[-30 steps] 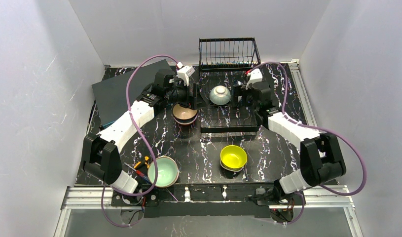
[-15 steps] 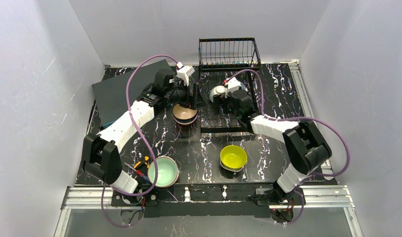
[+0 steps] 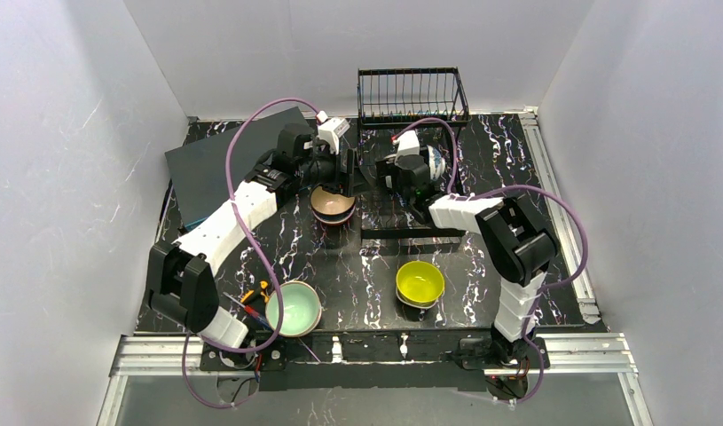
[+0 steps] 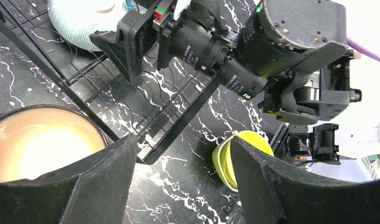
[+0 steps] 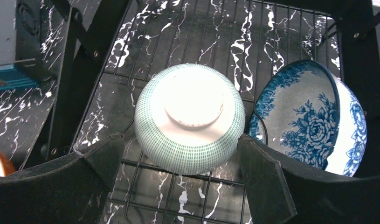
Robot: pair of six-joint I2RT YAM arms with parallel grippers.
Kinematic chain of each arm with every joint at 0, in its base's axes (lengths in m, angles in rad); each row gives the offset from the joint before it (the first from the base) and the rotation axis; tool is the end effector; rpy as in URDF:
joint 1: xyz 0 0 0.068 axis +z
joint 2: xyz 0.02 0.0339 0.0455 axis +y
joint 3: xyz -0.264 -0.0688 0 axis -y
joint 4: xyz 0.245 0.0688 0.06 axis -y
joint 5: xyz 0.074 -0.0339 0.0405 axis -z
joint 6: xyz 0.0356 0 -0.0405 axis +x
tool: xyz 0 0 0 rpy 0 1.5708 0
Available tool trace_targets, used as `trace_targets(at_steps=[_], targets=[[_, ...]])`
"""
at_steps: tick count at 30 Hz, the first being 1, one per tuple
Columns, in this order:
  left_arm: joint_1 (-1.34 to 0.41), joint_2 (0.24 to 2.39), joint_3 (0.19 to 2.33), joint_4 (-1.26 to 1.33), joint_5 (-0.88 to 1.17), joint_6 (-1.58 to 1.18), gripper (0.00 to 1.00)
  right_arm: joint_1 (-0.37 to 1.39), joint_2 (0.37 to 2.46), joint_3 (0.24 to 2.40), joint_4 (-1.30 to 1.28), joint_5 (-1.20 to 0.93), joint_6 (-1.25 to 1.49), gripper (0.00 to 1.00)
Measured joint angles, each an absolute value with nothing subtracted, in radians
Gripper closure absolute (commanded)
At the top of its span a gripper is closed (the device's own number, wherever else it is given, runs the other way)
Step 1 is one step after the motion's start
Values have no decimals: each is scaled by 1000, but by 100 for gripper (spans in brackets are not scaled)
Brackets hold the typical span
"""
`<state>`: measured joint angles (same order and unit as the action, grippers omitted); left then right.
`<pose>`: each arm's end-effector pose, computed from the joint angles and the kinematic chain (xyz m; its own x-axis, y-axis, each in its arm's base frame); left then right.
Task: Load the bowls into the dish rack
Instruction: Pick up the bowl from the dish rack.
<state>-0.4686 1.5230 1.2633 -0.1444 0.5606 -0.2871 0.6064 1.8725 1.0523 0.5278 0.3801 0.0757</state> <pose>0.3085 -0.1774 0.3313 -0.5683 0.0189 -0.8226 0.6858 0.5632 -0.4609 0.3460 0.2239 0.1965 -0.2541 -0.0908 -0.9629 -0.2187 0.9752 -0.0342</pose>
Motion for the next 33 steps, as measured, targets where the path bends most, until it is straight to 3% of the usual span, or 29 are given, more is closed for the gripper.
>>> trace_targets(at_steps=[7,11,18,23,27,33], targets=[[-469,1507,1263,-144,560,-284,29,606,1947,1111,561,434,85,2],[-469,1506,1263,-144,560,-283,30,604,1986,1138,582,450,100,9],[-469,1506,1263,-144,560,-280,30,596,2008,1150,622,494,125,40],[-469,1506,1263,-144,561,-280,31,595,2008,1147,652,502,130,69],[-469,1506,1263,-144,561,-280,31,591,2008,1136,672,476,129,84],[-469,1506,1263,-144,561,-280,31,585,1993,1110,691,430,130,97]])
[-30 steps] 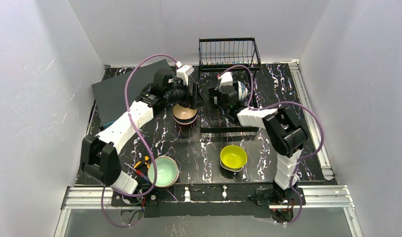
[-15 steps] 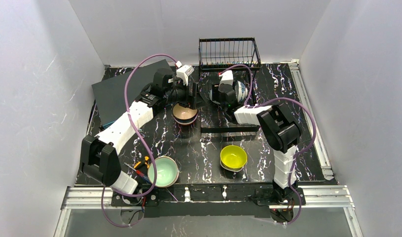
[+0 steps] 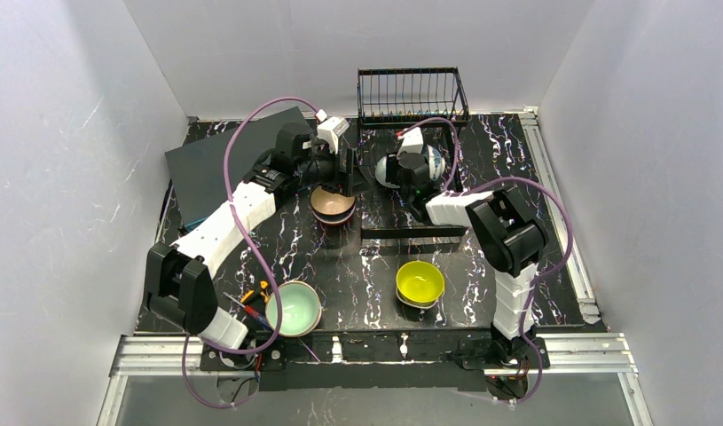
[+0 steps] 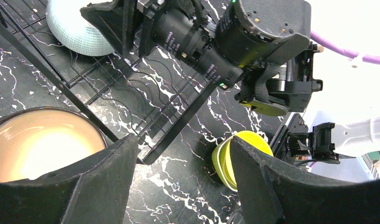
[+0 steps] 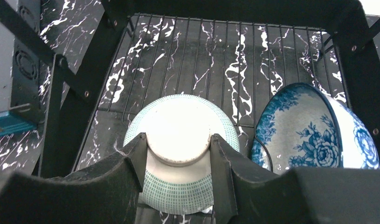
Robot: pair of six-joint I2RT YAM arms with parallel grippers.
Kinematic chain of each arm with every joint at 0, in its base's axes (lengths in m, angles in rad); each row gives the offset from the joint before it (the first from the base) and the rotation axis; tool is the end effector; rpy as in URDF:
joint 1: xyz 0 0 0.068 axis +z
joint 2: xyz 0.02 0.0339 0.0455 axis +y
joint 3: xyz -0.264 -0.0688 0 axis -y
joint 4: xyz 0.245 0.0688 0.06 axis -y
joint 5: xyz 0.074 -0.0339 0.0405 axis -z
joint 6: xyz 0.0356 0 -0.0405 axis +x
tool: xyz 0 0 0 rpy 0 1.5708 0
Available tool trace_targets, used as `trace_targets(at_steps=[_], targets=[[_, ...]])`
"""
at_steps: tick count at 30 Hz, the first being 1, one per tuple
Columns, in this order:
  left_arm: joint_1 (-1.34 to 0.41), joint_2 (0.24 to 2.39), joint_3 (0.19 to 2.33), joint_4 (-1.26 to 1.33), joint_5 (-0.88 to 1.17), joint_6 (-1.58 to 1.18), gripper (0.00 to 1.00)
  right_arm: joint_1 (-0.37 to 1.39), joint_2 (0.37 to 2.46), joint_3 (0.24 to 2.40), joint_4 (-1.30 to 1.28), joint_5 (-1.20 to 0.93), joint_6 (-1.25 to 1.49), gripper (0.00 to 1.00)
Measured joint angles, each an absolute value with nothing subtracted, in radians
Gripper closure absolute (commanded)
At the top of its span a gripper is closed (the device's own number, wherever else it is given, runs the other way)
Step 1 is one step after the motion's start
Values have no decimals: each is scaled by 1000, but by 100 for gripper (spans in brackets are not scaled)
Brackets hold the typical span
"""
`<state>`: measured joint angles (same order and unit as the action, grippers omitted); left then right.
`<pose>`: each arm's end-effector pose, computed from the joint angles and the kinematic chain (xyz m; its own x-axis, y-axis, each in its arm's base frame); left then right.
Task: Load the bowls into the dish rack
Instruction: Pick up the bowl from the dish rack.
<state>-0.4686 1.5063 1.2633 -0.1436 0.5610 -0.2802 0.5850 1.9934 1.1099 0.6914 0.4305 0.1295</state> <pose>0.3052 -0.1757 0.3370 -0.5506 0.0163 -0.8346 0.6970 0.5592 -0.4489 0.3704 0.2275 0.1827 -0.1785 0.0225 -0.9837 -0.1384 0.9892 0.0478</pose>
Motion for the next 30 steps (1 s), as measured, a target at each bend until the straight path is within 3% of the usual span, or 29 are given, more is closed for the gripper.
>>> trace_targets(at_steps=[17,30], targets=[[-469,1506,1263,-144,561,-281,32,585,1727,920,491,191,231,99],[-469,1507,1263,-144,559,-282,32,585,1663,871,451,165,240,99]])
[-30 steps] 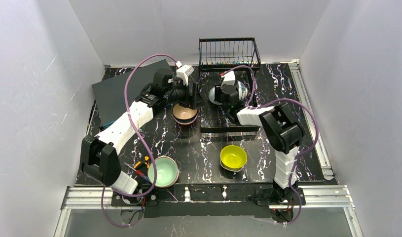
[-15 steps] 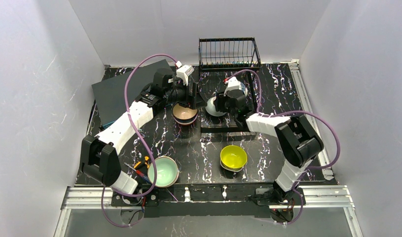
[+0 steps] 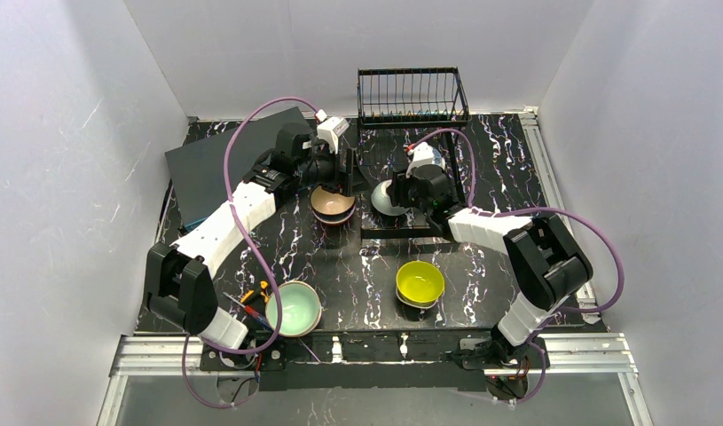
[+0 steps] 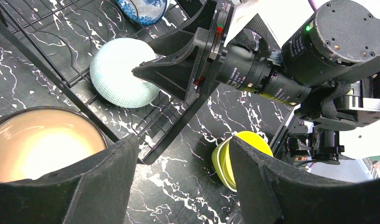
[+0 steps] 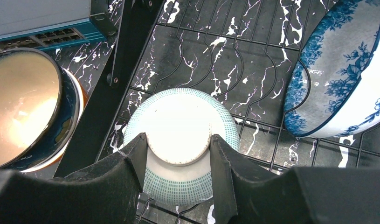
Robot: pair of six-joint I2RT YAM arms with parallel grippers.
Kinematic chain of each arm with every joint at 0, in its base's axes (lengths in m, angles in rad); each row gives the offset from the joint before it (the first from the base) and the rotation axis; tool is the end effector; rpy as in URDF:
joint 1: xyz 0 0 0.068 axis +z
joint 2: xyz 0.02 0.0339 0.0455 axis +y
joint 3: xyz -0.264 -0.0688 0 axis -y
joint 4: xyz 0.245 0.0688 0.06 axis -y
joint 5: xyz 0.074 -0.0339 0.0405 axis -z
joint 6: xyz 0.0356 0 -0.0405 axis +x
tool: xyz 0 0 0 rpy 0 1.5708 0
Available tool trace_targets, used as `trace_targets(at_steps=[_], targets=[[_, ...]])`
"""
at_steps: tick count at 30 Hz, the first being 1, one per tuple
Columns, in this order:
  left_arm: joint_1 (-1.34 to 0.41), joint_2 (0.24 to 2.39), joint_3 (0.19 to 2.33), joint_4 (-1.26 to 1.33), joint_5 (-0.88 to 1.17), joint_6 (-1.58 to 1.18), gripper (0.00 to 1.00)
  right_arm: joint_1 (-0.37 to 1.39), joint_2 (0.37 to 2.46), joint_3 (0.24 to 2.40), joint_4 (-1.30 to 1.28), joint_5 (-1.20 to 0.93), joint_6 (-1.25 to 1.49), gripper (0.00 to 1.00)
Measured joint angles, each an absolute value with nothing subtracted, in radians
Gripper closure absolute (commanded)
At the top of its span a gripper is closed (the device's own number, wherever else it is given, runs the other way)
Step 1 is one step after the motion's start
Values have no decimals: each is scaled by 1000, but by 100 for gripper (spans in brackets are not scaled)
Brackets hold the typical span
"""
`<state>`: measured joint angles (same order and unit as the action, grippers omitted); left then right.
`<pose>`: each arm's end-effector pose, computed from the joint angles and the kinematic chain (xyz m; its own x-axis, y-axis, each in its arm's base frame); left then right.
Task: Load the bowls into the dish rack
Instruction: Pick up the bowl from the dish rack.
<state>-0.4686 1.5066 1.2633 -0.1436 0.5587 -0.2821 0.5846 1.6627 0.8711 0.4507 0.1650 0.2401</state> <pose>0.3053 -0.1757 0.3369 -0.5519 0.0148 -0.8338 0.6948 0.5611 -0.4499 0.3050 0.1949 0.2078 -0.3696 0.0367 -0.9285 -0.3371 0.9259 0.1708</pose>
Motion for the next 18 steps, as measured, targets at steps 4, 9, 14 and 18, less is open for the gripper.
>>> trace_targets(at_steps=[4,9,14,18], targets=[[-469,1506,1263,-144,558,-285,32,585,1663,871,451,165,236,99],[-469,1506,1263,-144,556,-284,32,585,1669,877,451,164,233,99],[-469,1507,1263,-144,548,-288,32,585,1669,879,450,161,231,99],[-469,1508,1263,-147,544,-295,32,585,1658,878,441,163,231,99]])
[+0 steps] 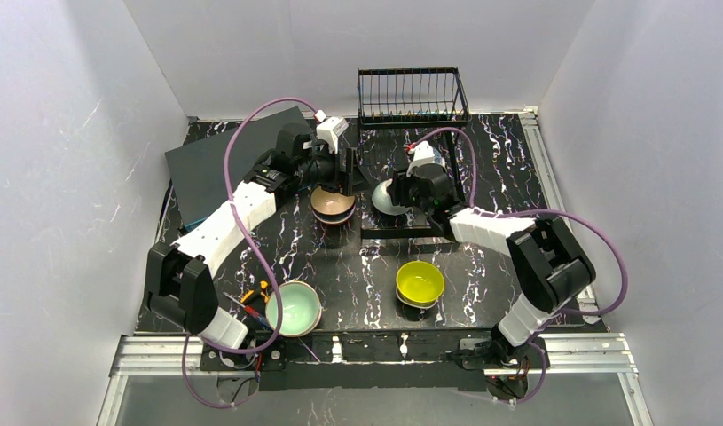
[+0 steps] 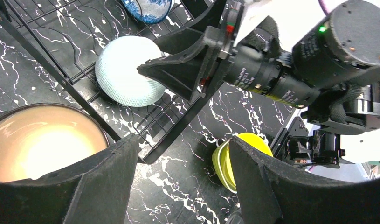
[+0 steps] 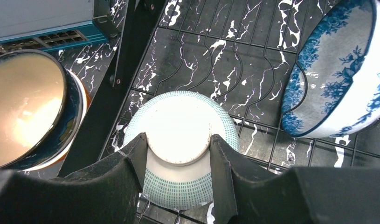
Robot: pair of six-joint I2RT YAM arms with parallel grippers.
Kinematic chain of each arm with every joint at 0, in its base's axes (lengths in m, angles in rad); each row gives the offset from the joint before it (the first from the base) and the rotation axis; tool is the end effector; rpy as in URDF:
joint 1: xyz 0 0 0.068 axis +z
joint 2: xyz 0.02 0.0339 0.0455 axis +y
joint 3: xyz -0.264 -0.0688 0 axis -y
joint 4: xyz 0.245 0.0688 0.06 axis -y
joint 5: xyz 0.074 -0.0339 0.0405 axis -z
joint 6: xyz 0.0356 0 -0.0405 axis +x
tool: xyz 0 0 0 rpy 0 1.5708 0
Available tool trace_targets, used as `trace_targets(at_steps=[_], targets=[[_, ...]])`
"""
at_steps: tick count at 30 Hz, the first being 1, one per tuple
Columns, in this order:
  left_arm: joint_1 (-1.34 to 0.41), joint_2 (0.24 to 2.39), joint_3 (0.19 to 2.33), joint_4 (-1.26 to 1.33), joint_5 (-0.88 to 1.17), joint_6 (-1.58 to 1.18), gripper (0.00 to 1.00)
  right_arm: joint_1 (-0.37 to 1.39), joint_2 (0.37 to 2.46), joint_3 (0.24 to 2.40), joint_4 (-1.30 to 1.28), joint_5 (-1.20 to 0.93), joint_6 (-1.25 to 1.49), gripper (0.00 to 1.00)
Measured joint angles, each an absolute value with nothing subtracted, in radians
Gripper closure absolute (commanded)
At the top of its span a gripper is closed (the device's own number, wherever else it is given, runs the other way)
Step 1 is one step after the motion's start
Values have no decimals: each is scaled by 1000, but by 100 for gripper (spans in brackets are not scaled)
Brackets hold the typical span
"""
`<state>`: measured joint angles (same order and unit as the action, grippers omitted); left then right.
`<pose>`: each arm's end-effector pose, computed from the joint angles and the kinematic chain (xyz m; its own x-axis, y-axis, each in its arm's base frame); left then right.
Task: Load the bowls into the dish rack
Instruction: Pick up the bowl from the dish rack.
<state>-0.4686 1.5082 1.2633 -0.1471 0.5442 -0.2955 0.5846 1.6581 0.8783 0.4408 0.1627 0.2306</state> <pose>0.3060 -0.1755 0.3359 -0.5629 0.0057 -0.8265 0.6788 0.5738 -0.4583 0.3053 0.1952 0.2106 -0.3653 0.0287 -0.9304 -0.3428 0.9252 0.1631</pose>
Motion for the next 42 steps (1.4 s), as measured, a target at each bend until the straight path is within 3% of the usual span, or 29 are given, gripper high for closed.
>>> trace_targets(at_steps=[14,32,42], targets=[[-462,1617,1351,-272,437,-362,32,569,1444,791,427,165,293,99],[-444,1644,1290,-91,639,-547,33,559,1317,689,534,113,551,99],[-434,1650,1238,38,725,-676,47,556,1305,671,614,117,682,99]])
